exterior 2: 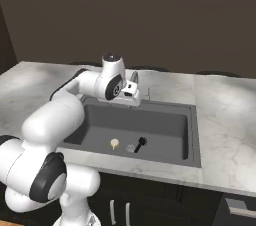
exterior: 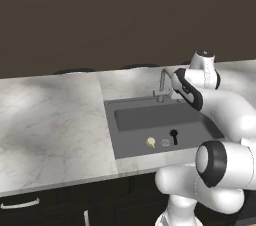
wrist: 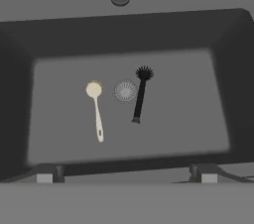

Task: Pick up the dish brush and dish brush from the sink, and place them back in the cabinet, and close the cabinet door.

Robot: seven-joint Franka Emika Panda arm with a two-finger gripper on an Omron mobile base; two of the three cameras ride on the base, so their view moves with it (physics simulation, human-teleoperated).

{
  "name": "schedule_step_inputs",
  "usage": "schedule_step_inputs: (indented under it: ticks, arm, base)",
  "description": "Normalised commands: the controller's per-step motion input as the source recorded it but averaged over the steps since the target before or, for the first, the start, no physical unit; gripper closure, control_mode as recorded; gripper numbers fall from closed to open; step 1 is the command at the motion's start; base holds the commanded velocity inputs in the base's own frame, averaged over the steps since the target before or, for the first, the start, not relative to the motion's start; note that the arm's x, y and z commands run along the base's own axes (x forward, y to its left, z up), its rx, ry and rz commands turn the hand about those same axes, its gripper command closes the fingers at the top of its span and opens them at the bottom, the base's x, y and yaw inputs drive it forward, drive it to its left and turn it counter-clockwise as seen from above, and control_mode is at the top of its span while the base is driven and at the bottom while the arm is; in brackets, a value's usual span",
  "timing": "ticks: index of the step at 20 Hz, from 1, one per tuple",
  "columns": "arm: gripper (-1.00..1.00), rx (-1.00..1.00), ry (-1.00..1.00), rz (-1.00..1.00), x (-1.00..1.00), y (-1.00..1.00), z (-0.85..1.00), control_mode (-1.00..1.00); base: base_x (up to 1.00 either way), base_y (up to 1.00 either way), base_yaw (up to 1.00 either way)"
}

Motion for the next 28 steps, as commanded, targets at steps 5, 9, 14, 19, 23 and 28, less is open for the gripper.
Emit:
schedule_step_inputs:
  ticks: [5,9,14,19,23,28]
  arm:
    - [-1.00,0.00,0.04,-0.05,0.00,-0.13,-0.13,-1.00]
    - [-1.00,0.00,0.03,-0.04,0.00,-0.11,-0.22,-1.00]
    - [-1.00,0.00,0.03,-0.03,0.00,-0.07,-0.27,-1.00]
    - [-1.00,0.00,0.04,-0.01,0.00,0.00,-0.26,-1.00]
    - [-1.00,0.00,0.02,0.00,0.06,0.00,-0.27,-1.00]
    - [-1.00,0.00,0.01,0.00,0.19,0.00,-0.17,-1.00]
  base:
    - [0.00,0.00,0.00]
    - [0.00,0.00,0.00]
    - [0.00,0.00,0.00]
    - [0.00,0.00,0.00]
    - [0.00,0.00,0.00]
    - [0.00,0.00,0.00]
